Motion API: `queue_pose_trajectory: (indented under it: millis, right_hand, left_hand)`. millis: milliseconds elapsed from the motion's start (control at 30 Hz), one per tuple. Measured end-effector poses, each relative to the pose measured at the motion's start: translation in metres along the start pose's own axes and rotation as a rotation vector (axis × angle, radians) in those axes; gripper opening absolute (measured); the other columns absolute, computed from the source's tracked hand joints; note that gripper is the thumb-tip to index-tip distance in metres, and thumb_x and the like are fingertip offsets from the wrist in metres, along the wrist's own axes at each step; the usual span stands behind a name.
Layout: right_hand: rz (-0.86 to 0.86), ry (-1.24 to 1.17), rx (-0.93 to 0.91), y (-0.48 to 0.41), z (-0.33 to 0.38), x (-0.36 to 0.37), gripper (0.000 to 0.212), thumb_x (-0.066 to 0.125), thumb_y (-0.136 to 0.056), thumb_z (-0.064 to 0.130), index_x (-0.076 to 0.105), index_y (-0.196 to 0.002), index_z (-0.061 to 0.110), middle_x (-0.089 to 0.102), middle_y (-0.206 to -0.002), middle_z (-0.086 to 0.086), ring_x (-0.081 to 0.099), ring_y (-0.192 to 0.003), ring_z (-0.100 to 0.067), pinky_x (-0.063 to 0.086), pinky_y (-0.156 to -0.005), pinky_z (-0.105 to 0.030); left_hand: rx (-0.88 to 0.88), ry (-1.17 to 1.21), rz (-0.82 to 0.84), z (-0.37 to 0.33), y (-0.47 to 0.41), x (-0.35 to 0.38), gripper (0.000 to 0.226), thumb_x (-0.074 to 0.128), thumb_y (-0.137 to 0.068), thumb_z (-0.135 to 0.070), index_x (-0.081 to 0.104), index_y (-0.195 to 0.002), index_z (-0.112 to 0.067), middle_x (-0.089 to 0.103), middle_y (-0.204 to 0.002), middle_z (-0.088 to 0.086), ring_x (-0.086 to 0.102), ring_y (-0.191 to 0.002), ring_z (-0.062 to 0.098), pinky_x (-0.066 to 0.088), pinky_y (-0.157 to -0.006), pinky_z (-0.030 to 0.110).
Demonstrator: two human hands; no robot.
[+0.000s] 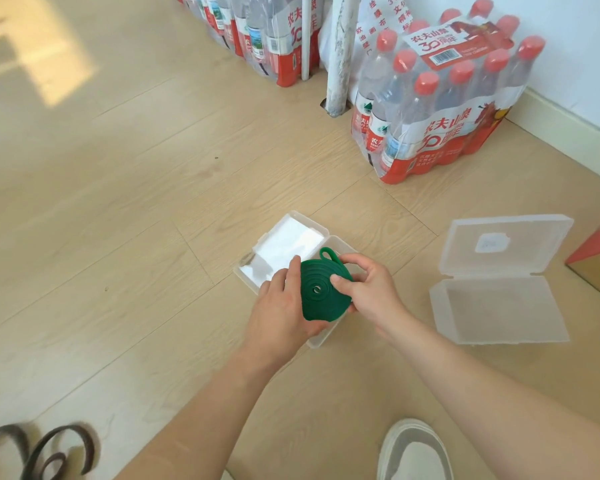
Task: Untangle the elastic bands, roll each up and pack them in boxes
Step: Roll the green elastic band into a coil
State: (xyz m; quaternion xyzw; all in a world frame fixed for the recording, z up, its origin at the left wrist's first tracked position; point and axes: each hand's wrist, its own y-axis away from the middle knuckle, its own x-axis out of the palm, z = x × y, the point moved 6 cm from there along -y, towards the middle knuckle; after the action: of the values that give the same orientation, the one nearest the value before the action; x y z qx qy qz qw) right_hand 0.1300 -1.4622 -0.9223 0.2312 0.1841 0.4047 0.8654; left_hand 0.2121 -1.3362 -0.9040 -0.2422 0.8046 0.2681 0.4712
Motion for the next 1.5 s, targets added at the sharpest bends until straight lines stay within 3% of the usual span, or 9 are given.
queue_pose_trajectory:
  millis: [267,433,533,633,933,1167,1233,1333,1500]
  right_hand:
    - [0.092,0.606,-0.049,-0.025,-0.005,0.009,0.018,0.06,-0.091,0.019,0.053,-0.107,0.025,0.061,-0.081,-0.002,0.064,-0.076,-0.026,0.056,-0.071,-0.04]
    - [0.143,1.012,-0.085,-0.038,0.009,0.018,0.025,0.054,-0.092,0.021,0.053,-0.117,0.018,0.062,-0.111,0.0,0.057,-0.103,-0.024,0.049,-0.084,-0.036]
    - [0.133,1.157,-0.094,-0.042,0.01,0.022,0.033,0.055,-0.093,0.026,0.055,-0.125,0.019,0.052,-0.127,-0.006,0.05,-0.116,-0.028,0.047,-0.092,-0.038]
    - [0.104,1.193,-0.116,-0.041,0.01,0.025,0.03,0.055,-0.094,0.029,0.059,-0.122,0.017,0.05,-0.125,-0.008,0.054,-0.111,-0.028,0.049,-0.089,-0.038]
    - [0.053,1.128,-0.169,-0.036,0.005,0.025,0.019,0.056,-0.095,0.025,0.062,-0.107,0.012,0.054,-0.11,-0.006,0.059,-0.095,-0.024,0.044,-0.071,-0.031]
    - [0.048,1.139,-0.158,-0.037,0.004,0.022,0.014,0.057,-0.095,0.027,0.058,-0.093,0.014,0.052,-0.097,-0.003,0.053,-0.082,-0.022,0.045,-0.068,-0.032]
    - [0.052,1.154,-0.154,-0.037,0.001,0.024,0.015,0.057,-0.095,0.027,0.055,-0.086,0.015,0.058,-0.099,-0.006,0.057,-0.084,-0.025,0.044,-0.067,-0.032]
    - [0.06,1.202,-0.172,-0.033,-0.001,0.031,0.016,0.057,-0.095,0.026,0.061,-0.098,0.011,0.059,-0.105,-0.009,0.061,-0.091,-0.026,0.042,-0.067,-0.031]
    - [-0.01,1.191,-0.179,-0.029,-0.001,0.028,0.022,0.056,-0.096,0.031,0.062,-0.098,0.01,0.063,-0.099,-0.008,0.06,-0.087,-0.026,0.042,-0.065,-0.031]
  left_hand:
    - [-0.044,-0.139,0.067,0.0,-0.003,0.022,0.094,0.067,-0.067,-0.063,0.028,-0.137,-0.015,0.05,-0.112,-0.001,0.053,-0.1,0.018,0.041,-0.074,0.025]
    - [-0.017,-0.121,0.146,0.003,-0.013,0.027,0.078,0.071,-0.07,-0.055,0.036,-0.125,-0.012,0.056,-0.109,0.001,0.055,-0.09,0.02,0.037,-0.066,0.026]
    - [-0.013,-0.263,0.206,0.001,-0.016,0.034,0.098,0.064,-0.079,-0.058,0.019,-0.145,-0.002,0.053,-0.124,0.012,0.056,-0.106,0.026,0.045,-0.081,0.032]
    - [-0.006,-0.419,0.213,0.0,-0.013,0.037,0.099,0.05,-0.084,-0.064,0.011,-0.148,0.0,0.048,-0.131,0.015,0.047,-0.117,0.027,0.042,-0.093,0.032]
    - [0.031,-0.605,0.059,-0.004,-0.004,0.029,0.08,0.04,-0.078,-0.075,0.046,-0.128,-0.013,0.057,-0.102,0.002,0.038,-0.105,0.024,0.033,-0.078,0.034]
    - [0.064,-0.584,0.136,-0.006,-0.002,0.026,0.066,0.043,-0.088,-0.063,0.042,-0.138,-0.02,0.042,-0.141,0.011,0.009,-0.142,0.037,0.03,-0.101,0.044]
    - [0.173,-0.573,0.163,-0.007,0.004,0.034,0.041,0.061,-0.085,-0.05,0.064,-0.114,-0.022,0.039,-0.148,0.005,0.022,-0.138,0.041,0.04,-0.095,0.045]
    - [0.169,-0.542,0.195,0.002,0.011,0.038,0.02,0.085,-0.064,-0.036,0.069,-0.075,-0.029,0.064,-0.108,-0.007,0.05,-0.096,0.025,0.051,-0.065,0.032]
    - [0.124,-0.394,0.07,0.013,0.011,0.036,0.036,0.055,-0.091,-0.041,0.05,-0.124,-0.029,0.05,-0.125,-0.01,0.047,-0.107,0.02,0.04,-0.078,0.03]
